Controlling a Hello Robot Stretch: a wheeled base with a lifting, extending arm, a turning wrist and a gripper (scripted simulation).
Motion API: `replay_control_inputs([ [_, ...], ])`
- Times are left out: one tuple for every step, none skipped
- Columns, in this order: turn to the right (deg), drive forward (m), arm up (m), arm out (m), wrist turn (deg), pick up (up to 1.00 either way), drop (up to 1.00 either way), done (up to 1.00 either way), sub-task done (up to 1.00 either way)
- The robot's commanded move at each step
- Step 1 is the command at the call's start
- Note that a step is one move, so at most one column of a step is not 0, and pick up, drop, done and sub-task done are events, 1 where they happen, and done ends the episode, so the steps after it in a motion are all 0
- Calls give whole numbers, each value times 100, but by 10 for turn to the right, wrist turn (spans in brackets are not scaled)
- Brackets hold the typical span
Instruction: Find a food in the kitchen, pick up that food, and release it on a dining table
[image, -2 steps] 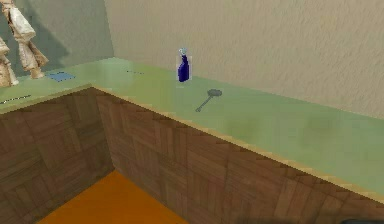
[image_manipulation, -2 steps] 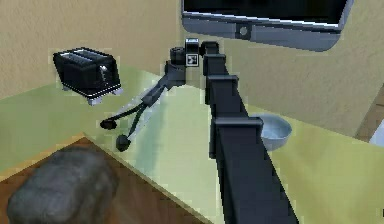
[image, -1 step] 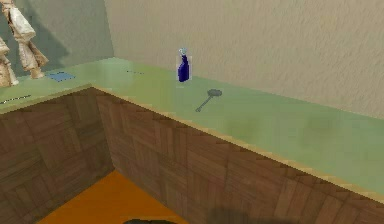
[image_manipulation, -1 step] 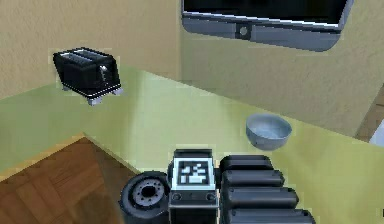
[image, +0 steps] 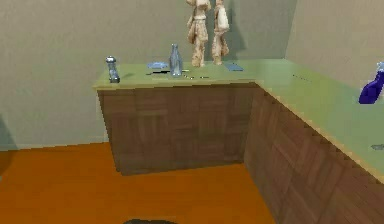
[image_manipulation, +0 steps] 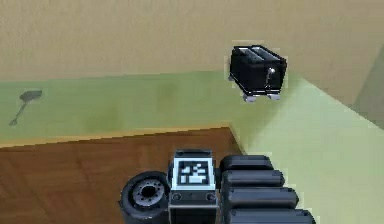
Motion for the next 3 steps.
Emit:
replay_control_inputs([
  [-60, 0, 0, 0, 0, 0, 0, 0, 0],
  [0, 20, 0, 0, 0, 0, 0, 0, 0],
  [-450, 0, 0, 0, 0, 0, 0, 0, 0],
])
